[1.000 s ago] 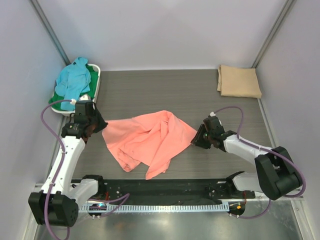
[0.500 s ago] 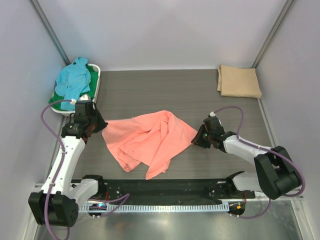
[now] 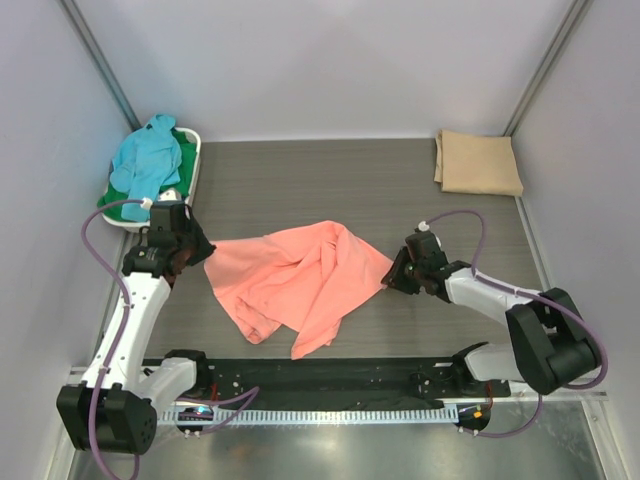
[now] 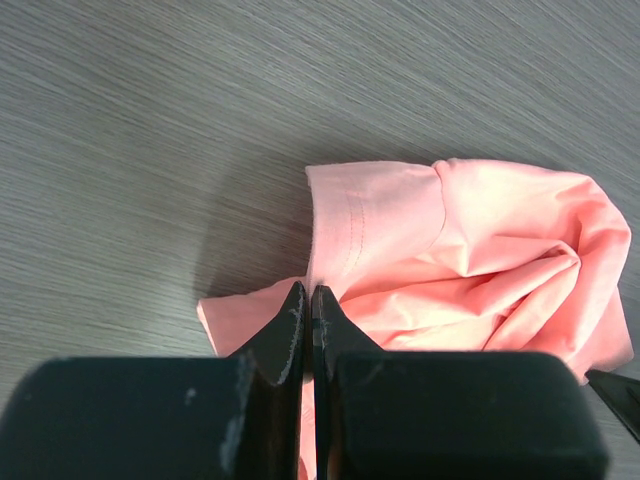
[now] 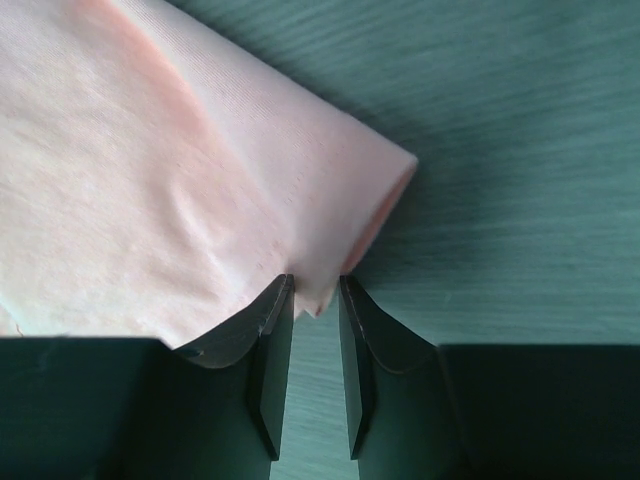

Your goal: Fold and stack the t-shirts

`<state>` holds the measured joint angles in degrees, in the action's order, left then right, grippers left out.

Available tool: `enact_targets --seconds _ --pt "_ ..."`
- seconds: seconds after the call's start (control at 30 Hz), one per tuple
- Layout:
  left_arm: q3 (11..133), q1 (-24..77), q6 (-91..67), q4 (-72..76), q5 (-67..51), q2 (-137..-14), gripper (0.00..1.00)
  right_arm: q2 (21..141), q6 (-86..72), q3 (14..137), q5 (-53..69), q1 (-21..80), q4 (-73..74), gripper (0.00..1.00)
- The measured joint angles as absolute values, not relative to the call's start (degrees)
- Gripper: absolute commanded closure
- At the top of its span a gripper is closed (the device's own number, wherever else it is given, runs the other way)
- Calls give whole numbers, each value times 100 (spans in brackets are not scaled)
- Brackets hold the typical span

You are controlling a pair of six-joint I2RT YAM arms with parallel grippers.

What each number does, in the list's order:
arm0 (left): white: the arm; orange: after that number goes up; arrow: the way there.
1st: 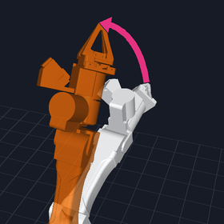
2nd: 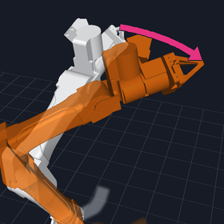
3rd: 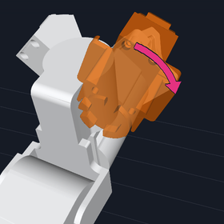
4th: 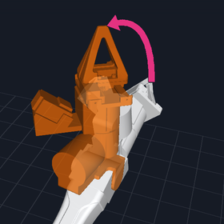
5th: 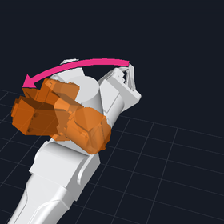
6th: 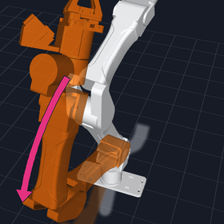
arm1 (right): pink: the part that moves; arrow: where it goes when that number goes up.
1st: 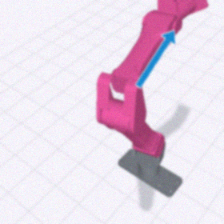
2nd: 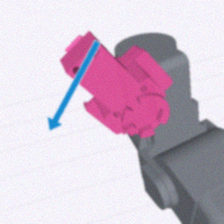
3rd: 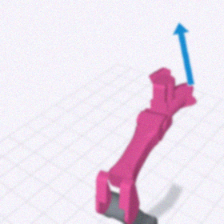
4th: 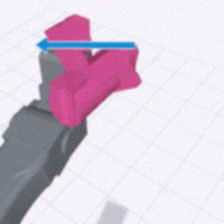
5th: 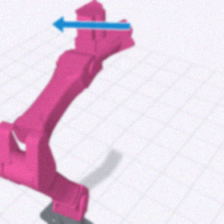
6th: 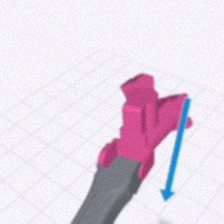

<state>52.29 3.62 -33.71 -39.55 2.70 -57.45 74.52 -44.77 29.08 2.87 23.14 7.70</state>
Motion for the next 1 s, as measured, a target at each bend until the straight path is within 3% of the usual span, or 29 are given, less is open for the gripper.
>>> enact_targets --seconds 0.17,0.27,0.53,0.7,0.8,0.83,0.87,0.9,0.93,1.0 --pt "5229 362 -3369 -3957 272 -5701 100 7848 -4353 3162 292 2314 626 83" --pt "5229 362 -3365 -3955 272 -5682 100 7889 -4309 3170 281 2314 604 98" --pt "5229 362 -3354 -3955 272 -5673 100 7891 -4032 3406 86 2171 980 99" --pt "5229 351 -3356 -3955 274 -5671 100 8261 -3120 5308 -318 1955 2016 99" --pt "5223 327 -3356 -3959 322 -5575 100 7929 -2443 6265 -650 2038 1848 99" --pt "5214 325 -3356 -3959 351 -5492 100 7642 -2215 6298 -768 2086 1684 96" --pt "5203 322 -3356 -3957 381 -5395 100 7249 -2047 6224 -965 2145 1551 72" --pt "5199 322 -3358 -3955 405 -5306 100 6742 -1940 6016 -1234 2180 1391 14" --pt "5194 322 -3358 -3951 429 -5212 100 6383 -1949 5852 -1433 2165 1376 2" --pt "5192 320 -3363 -3938 456 -5083 100 6099 -2027 5800 -1636 1702 1566 0"
